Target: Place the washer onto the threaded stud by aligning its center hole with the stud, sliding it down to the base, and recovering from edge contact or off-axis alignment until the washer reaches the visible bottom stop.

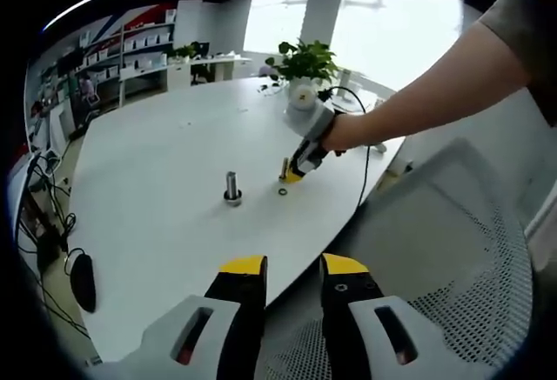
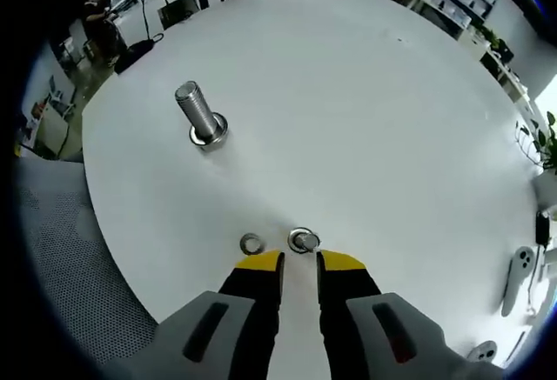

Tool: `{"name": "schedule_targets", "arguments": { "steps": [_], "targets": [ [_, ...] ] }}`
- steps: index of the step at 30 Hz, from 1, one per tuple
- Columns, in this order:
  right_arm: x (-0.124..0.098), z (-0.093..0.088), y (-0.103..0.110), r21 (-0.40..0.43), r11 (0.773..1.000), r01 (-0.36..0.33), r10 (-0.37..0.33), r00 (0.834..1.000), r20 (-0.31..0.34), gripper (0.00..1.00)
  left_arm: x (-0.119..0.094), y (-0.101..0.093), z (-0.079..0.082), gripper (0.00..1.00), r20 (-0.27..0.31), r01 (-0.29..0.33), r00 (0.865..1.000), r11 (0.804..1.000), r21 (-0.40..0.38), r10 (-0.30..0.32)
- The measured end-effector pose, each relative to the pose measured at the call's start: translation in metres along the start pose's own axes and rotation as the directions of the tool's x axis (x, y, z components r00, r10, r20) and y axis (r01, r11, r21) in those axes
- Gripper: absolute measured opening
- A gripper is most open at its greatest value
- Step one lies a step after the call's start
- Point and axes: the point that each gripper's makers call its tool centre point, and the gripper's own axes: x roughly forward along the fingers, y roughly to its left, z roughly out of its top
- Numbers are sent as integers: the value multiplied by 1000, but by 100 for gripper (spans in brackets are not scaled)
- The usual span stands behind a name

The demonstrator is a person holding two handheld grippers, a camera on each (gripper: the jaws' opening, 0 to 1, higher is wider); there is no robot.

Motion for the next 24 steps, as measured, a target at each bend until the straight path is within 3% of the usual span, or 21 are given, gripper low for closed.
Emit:
{"name": "schedule_targets", "arguments": {
  "steps": [7, 15, 24],
  "targets": [
    [2, -5, 7, 71, 997, -33, 31, 999, 19, 18, -1, 0, 1, 22, 5, -4, 1000, 1000, 0, 4],
    [14, 4, 21, 38, 998, -47, 47, 999, 23, 18, -1, 1, 1, 22, 7, -8, 1000, 1000, -3, 8],
    [22, 8, 21, 18, 999, -31, 30, 999, 36, 18, -1, 1, 0, 22, 5, -7, 1000, 1000, -4, 7]
  ]
}}
